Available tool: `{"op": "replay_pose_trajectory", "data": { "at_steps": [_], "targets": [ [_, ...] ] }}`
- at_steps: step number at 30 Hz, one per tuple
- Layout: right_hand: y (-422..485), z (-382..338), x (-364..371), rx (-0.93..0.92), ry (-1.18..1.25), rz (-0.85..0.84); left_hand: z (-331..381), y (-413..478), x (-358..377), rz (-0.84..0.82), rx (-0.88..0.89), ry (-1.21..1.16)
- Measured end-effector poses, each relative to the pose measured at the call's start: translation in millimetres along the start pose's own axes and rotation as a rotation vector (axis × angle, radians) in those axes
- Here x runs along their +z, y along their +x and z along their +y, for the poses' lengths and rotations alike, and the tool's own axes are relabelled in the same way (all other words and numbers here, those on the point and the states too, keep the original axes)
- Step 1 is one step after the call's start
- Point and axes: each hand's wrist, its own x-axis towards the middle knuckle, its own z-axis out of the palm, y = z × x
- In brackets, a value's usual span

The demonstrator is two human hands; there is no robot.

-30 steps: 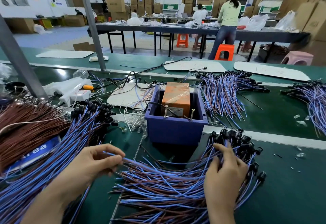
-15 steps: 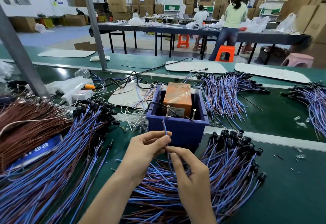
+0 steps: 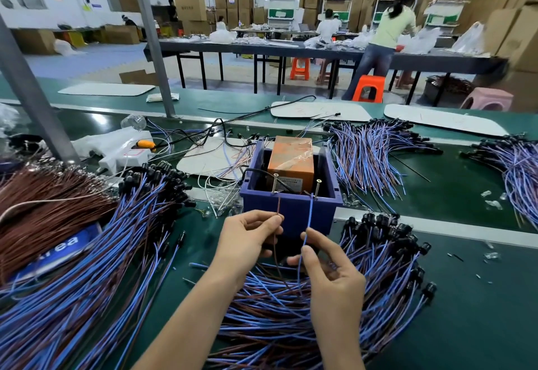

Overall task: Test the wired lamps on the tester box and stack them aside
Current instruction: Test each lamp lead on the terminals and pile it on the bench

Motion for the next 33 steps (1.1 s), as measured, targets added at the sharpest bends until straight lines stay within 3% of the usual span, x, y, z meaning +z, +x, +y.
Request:
{"op": "replay_pose_trajectory", "data": {
  "at_steps": [13,33],
  "targets": [
    [8.6,8.6,-7.8,0.049,-0.024,0.079,6.4,27.2,-1.3,0.096,0.027,-0.005],
    [21.8,0.3,3.8,0.002,-0.032,-0.043,8.5,27.0,-4.4,0.101,0.013,-0.031]
  ]
}}
